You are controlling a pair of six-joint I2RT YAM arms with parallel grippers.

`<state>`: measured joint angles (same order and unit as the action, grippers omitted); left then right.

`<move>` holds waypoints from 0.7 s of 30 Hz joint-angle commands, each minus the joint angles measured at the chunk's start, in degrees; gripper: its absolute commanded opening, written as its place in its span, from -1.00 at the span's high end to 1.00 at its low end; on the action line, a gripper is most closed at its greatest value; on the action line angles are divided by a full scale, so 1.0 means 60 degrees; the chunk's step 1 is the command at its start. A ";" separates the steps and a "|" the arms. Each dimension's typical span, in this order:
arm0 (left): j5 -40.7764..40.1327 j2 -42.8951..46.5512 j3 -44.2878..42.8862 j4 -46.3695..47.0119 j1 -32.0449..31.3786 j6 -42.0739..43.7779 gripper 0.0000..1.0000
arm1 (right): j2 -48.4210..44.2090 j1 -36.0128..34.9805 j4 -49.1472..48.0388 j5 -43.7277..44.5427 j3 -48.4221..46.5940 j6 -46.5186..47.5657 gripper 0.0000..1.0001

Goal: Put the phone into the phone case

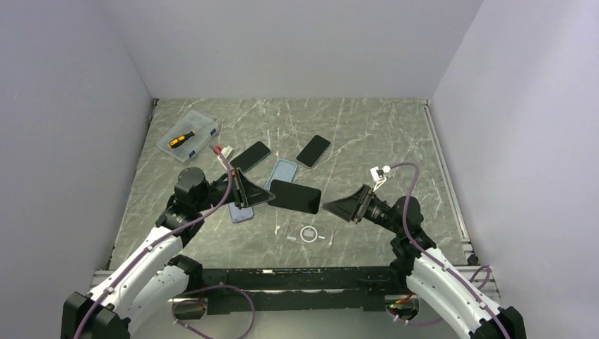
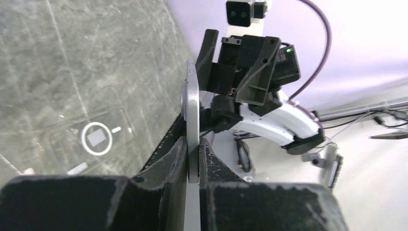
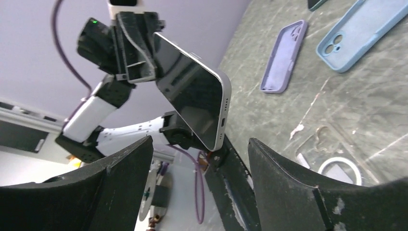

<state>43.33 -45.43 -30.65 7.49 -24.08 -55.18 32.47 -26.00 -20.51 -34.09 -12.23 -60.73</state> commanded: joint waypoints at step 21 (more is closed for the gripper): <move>0.0460 -0.0368 0.1282 0.5835 -0.0933 -0.3074 1.00 | 0.0459 -0.0281 -0.4330 -0.0710 0.0444 -0.1595 -0.04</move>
<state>45.39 -47.94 -21.78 35.97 -28.93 -72.79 36.93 -27.38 -41.17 -37.56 -9.56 -69.87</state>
